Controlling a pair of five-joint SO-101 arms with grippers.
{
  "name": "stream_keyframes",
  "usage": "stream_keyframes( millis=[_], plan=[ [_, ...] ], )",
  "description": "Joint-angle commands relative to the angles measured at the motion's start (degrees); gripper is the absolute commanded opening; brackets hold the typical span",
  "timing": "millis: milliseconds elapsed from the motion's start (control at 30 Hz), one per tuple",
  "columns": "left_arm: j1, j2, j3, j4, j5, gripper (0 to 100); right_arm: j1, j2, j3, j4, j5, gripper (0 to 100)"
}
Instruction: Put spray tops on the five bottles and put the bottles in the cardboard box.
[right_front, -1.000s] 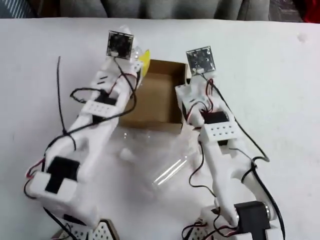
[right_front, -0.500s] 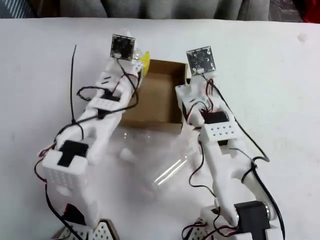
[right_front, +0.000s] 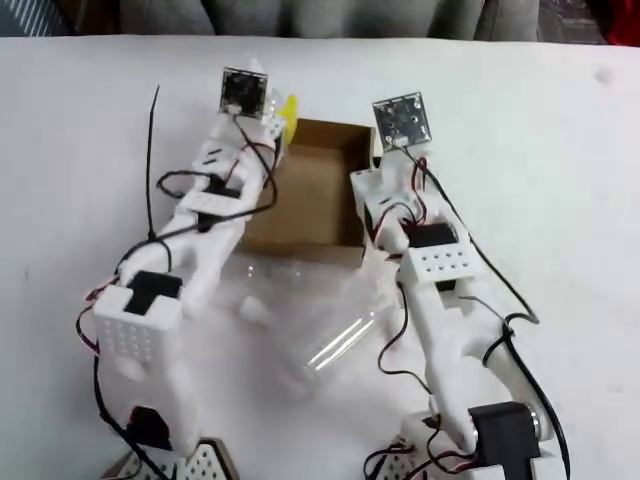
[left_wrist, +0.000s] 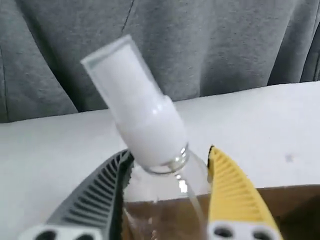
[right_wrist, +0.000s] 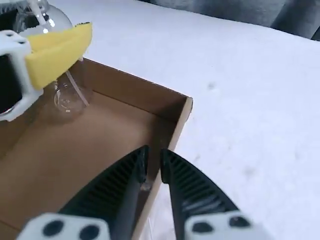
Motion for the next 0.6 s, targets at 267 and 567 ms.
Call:
stream_keyframes(
  millis=[267,567],
  plan=[
    [-0.7,4.4,-3.7,-9.1,-0.6,2,0.3,-0.2,-3.6,-0.9,-0.6,1.5],
    [-0.8,4.8,-3.5,-8.8,-0.5,2,0.3,-0.2,-3.6,-0.9,-0.6,1.5]
  ],
)
